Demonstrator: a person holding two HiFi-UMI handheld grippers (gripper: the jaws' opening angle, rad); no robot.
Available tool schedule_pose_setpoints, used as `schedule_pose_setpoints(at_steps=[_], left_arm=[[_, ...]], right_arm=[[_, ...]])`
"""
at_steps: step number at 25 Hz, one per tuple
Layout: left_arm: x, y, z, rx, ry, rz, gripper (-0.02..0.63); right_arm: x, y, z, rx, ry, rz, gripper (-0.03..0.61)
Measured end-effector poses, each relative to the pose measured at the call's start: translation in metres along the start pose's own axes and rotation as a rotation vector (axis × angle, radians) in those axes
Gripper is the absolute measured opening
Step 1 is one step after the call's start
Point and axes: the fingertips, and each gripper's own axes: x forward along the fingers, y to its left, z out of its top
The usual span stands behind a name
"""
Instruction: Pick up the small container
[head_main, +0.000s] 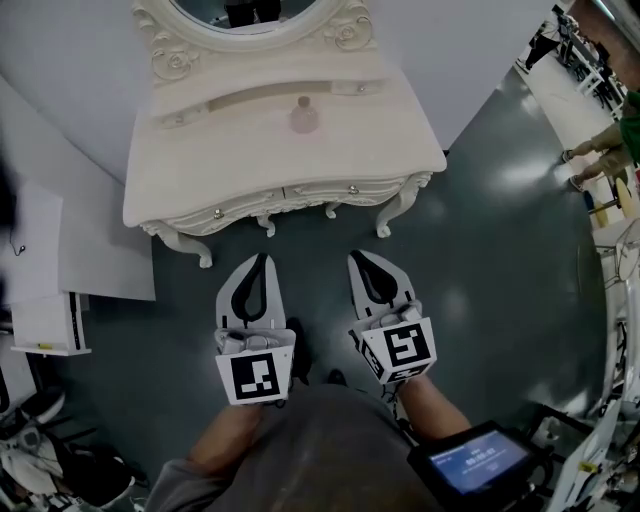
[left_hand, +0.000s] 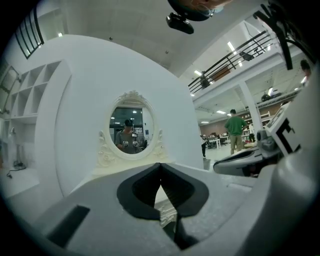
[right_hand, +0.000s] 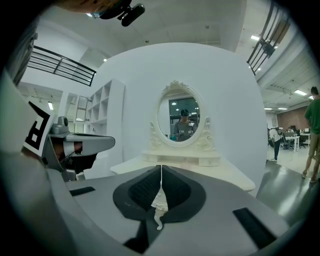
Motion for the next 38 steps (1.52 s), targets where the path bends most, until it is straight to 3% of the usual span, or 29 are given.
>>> schedule_pose_setpoints(at_steps=[13, 22, 27, 38], left_arm=[[0.064, 0.042, 0.024, 0.05, -0.069, -0.083, 0.011], [0.098, 0.044, 0.007, 0.029, -0.029, -0.1, 0.011], [0.133, 0.051, -0.014, 0.01, 0.014, -0.08, 0.011], [0.239, 0.066, -0.009, 0.056, 0.038, -0.012, 0.011]], right_arm=[[0.086, -0.009, 0.05, -0.022, -0.081, -0.049, 0.014], [0.115, -0.027, 0.047, -0.044, -0.051, -0.059, 0.014], [0.144, -0.047, 0.04, -0.054, -0.037, -0.044, 0.014], [0.234, -0.11, 0.04, -0.003, -0.017, 0.045, 0.015]])
